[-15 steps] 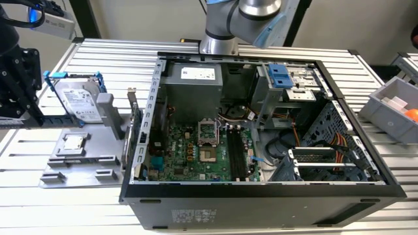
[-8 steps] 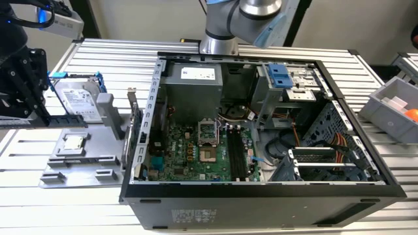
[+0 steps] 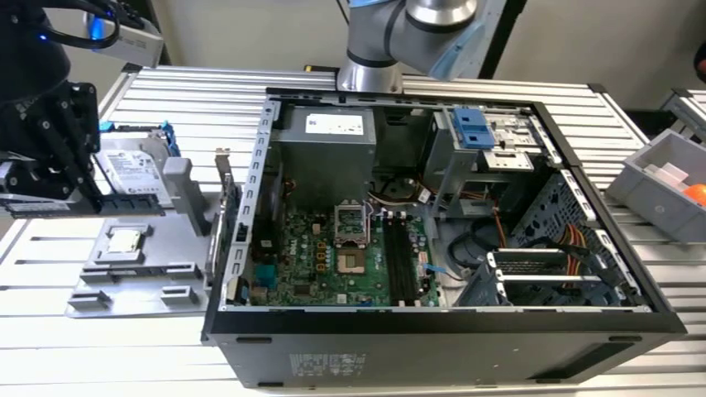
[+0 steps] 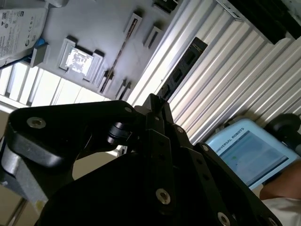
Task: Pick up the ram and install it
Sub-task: 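Pick up the ram and move it above insertion slot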
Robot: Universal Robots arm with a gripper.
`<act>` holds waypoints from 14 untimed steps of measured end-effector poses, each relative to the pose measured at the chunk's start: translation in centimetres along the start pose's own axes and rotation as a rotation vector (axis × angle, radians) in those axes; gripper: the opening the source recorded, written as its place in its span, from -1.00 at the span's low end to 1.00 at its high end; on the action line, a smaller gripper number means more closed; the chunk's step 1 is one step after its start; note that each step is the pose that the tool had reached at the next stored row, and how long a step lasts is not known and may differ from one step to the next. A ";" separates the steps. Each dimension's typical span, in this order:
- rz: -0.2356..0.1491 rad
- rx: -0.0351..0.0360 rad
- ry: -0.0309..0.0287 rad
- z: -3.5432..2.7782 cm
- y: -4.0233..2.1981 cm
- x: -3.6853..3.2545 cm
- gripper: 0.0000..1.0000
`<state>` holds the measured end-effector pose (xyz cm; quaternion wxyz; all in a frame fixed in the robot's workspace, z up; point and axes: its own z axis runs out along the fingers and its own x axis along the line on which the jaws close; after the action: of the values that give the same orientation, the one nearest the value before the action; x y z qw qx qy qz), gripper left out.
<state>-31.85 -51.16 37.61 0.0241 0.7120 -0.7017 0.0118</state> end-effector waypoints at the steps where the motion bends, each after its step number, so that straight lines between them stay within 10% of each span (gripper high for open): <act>1: 0.000 0.0000 -0.0002 0.00 -0.19 0.00 -1.00; 7: 0.000 -0.0006 -0.0111 -0.02 -1.45 0.02 -1.00; 14: -0.001 -0.0010 -0.0545 -0.04 -2.57 0.04 -1.00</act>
<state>-29.28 -51.16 37.61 0.0053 0.7124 -0.7017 -0.0079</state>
